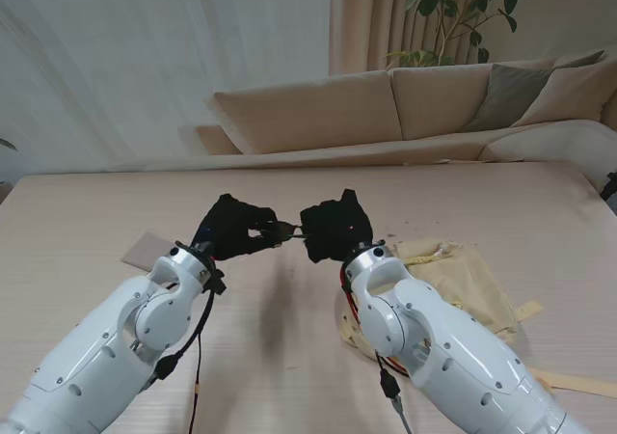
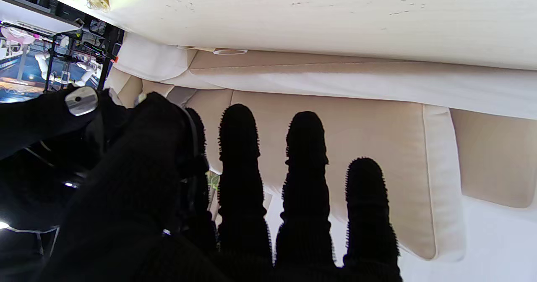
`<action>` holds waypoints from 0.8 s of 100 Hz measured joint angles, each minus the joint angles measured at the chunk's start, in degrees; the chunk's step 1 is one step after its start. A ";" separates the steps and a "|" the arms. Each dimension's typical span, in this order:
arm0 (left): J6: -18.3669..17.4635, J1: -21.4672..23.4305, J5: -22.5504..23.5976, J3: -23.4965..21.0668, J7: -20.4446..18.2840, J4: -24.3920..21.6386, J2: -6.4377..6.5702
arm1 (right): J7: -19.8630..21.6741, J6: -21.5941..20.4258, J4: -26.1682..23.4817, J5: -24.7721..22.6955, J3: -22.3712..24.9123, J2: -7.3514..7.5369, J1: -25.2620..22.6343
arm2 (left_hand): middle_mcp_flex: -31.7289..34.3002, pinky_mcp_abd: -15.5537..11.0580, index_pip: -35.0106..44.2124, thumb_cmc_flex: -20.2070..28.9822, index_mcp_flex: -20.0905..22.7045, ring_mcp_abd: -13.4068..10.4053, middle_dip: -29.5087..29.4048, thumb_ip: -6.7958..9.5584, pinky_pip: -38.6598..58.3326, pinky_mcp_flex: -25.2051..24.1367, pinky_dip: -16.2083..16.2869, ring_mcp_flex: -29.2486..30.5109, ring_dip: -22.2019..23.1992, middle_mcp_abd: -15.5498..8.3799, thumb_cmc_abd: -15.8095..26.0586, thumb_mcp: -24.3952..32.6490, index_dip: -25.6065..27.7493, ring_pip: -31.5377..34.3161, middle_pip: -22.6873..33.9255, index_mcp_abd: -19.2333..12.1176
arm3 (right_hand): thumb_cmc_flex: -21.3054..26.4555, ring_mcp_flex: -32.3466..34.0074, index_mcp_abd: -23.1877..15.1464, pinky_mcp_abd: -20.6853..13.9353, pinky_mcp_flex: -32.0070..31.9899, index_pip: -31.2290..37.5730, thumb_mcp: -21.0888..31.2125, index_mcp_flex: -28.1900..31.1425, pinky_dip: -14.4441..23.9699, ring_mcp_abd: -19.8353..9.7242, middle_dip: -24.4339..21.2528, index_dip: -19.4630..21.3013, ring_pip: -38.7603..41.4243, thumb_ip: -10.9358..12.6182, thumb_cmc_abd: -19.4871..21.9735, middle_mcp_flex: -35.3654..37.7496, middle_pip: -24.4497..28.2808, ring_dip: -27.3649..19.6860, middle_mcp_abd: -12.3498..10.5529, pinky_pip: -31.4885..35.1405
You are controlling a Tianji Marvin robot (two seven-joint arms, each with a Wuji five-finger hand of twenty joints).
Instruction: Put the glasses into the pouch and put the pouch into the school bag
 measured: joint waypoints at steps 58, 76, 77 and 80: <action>-1.17 -1.33 -0.91 1.03 -0.27 1.65 -0.08 | 4.40 -2.82 0.48 -1.83 0.07 0.69 0.94 | 1.76 -0.50 0.12 -0.55 1.22 -0.37 -0.32 -0.01 0.00 -0.40 0.00 0.55 0.00 0.52 -0.96 1.15 -1.45 0.01 -0.61 1.06 | -4.25 4.63 0.23 0.90 4.71 0.99 -2.28 2.14 0.66 -0.67 3.15 5.17 1.01 0.07 3.90 2.98 1.79 0.21 -1.19 -0.19; -1.07 0.29 1.02 -0.98 -1.31 -0.43 0.00 | 3.44 -2.54 0.36 -1.41 0.02 0.75 0.93 | -9.45 -0.83 -3.08 -4.41 -6.46 -1.64 -12.86 -0.01 0.00 -1.66 0.00 -3.72 0.00 0.51 -0.76 1.31 -6.31 -2.36 -1.60 1.46 | -4.25 4.63 0.81 0.95 5.46 1.47 -2.28 2.14 0.90 -0.75 4.28 6.03 1.52 -0.06 3.87 2.98 2.80 1.43 -1.27 -0.04; -1.04 0.39 1.16 -1.08 -1.35 -0.58 0.02 | 3.32 -2.58 0.38 -1.42 0.03 0.75 0.92 | -10.29 -0.85 -3.57 -5.20 -7.07 -1.66 -13.16 -0.01 0.00 -1.80 0.00 -4.22 0.00 0.51 -0.76 1.30 -6.46 -2.89 -1.90 1.96 | -4.25 4.63 0.81 0.95 5.46 1.48 -2.28 2.14 0.90 -0.77 4.29 6.11 1.53 -0.06 3.87 2.98 2.99 1.48 -1.29 -0.04; -0.99 0.66 1.52 -1.33 -1.44 -0.96 0.07 | 2.83 -2.78 0.48 -1.48 0.08 0.73 0.89 | -12.55 -0.92 -5.12 -7.67 -8.81 -1.74 -14.43 -0.01 0.00 -2.14 0.00 -5.56 -0.39 0.57 -0.76 3.01 -6.95 -3.78 -2.41 3.21 | -4.25 4.63 0.81 0.95 5.46 1.54 -2.30 2.14 0.90 -1.15 4.59 6.61 1.54 -0.06 3.87 2.98 3.12 1.58 -1.64 -0.04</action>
